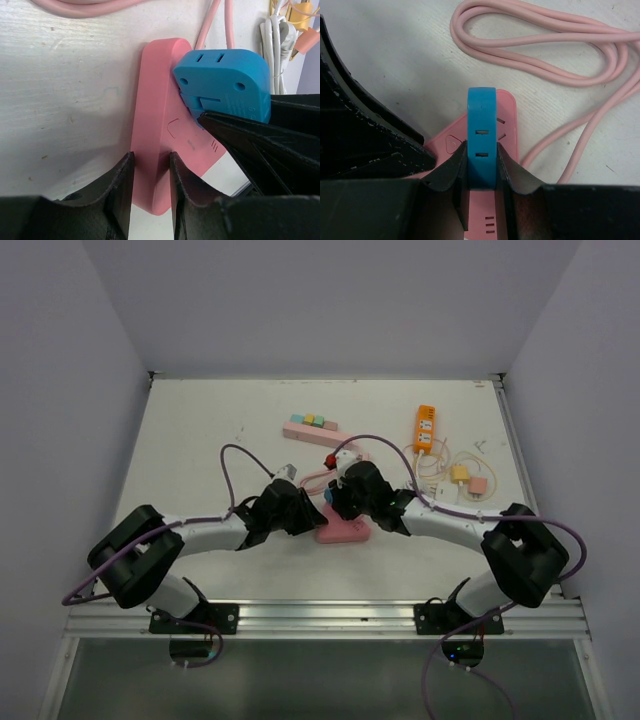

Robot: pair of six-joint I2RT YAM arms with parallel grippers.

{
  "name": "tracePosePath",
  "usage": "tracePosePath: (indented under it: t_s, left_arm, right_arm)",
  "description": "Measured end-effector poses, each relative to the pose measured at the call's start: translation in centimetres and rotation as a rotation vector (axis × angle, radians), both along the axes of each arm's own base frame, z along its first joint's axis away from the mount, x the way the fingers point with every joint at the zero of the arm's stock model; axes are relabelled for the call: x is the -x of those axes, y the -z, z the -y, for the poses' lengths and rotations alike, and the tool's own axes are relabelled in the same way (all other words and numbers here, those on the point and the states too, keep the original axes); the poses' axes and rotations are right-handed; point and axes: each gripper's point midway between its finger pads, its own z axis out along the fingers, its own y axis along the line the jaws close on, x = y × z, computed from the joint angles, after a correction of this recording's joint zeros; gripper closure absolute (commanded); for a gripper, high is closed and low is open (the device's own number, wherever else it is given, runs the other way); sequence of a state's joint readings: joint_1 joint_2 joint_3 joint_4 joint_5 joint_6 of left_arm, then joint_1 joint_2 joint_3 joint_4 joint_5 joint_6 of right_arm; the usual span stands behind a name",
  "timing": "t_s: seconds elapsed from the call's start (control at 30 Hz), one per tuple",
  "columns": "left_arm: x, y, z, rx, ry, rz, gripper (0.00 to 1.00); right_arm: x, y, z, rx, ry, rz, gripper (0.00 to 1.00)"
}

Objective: Pull the plug off the socket

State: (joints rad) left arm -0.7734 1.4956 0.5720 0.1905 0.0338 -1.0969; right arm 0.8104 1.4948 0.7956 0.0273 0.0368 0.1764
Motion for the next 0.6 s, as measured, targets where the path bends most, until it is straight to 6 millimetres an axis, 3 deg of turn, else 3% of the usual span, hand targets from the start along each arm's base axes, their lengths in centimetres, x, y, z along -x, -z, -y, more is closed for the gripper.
tracePosePath:
  t_s: [0.27, 0.5, 0.6]
  left_arm:
    - [0.1, 0.0, 0.8, 0.036, 0.010, -0.015, 0.96]
    - [-0.2, 0.2, 1.1, 0.052, -0.008, -0.019, 0.96]
    - [-0.3, 0.0, 1.1, 0.058, -0.009, -0.013, 0.95]
  right_arm:
    - [0.4, -0.8, 0.8, 0.002, 0.012, 0.018, 1.00]
    - [1.7, -8.9, -3.4, -0.268, -0.097, 0.145, 1.00]
    - [1.5, -10.2, -3.5, -0.305, -0.088, 0.171, 1.00]
